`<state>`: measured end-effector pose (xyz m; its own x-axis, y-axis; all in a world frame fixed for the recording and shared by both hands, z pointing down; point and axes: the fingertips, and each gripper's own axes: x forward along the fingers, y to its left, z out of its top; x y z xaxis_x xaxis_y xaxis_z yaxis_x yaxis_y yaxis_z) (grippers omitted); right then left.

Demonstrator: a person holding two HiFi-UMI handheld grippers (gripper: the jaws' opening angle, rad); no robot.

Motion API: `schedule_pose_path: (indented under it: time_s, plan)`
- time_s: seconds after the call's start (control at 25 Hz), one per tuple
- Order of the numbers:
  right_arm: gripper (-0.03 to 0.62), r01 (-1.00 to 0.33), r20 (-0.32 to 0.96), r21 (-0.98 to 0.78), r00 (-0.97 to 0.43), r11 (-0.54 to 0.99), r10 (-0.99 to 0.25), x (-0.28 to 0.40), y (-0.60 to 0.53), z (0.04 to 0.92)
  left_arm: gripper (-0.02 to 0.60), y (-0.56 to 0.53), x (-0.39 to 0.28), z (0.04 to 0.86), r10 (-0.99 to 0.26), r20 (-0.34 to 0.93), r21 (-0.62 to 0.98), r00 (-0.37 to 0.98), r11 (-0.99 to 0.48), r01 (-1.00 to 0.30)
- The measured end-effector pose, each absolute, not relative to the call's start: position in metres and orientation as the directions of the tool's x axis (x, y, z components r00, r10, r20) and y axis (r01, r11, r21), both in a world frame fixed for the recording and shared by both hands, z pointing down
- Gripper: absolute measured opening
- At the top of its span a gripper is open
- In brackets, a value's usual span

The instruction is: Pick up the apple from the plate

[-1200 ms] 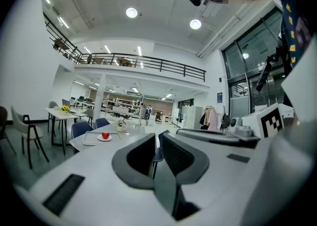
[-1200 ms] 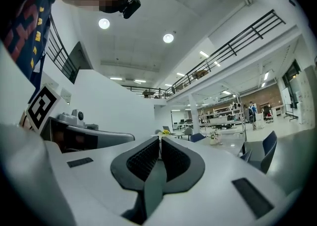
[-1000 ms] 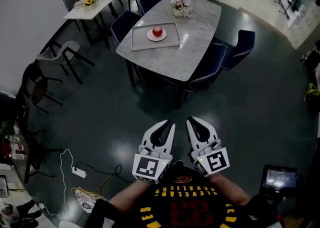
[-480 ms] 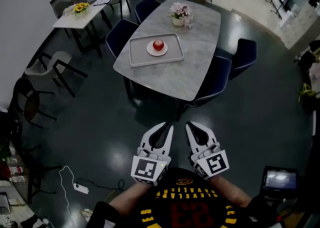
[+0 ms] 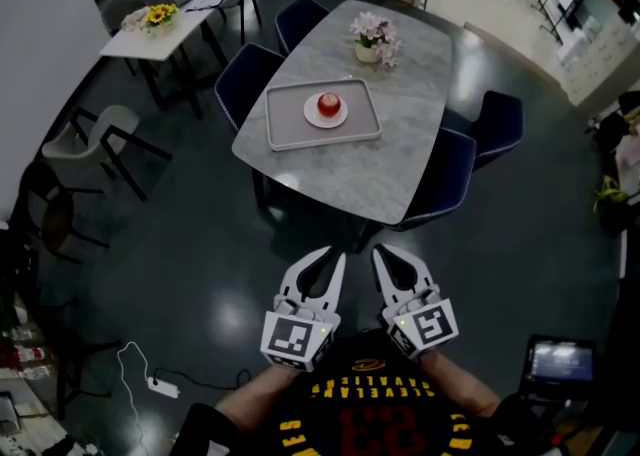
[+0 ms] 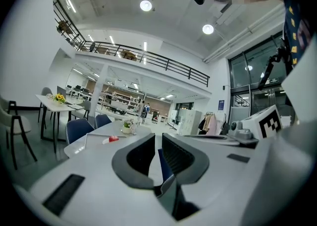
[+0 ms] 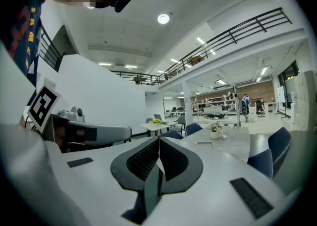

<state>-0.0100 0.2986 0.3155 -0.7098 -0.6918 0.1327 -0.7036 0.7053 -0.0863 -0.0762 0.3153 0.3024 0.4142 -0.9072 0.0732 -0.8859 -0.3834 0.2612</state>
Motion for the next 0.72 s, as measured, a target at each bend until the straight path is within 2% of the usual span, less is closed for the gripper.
schedule_pose_path:
  time_s: [0.32,0.72]
  plan:
    - [0.006,-0.671,0.148,-0.160,-0.741,0.724,-0.655,-0.022,0.262,0.331,0.046,0.283,-0.081,0.317,-0.910,0.126,0.250,0.395,-0.356,-0.900]
    - [0.006,-0.582,0.069,-0.165,-0.812,0.796,-0.580,-0.021,0.151,0.314,0.046,0.190,-0.086,0.308,-0.961,0.113,0.160,0.254,-0.235,-0.959]
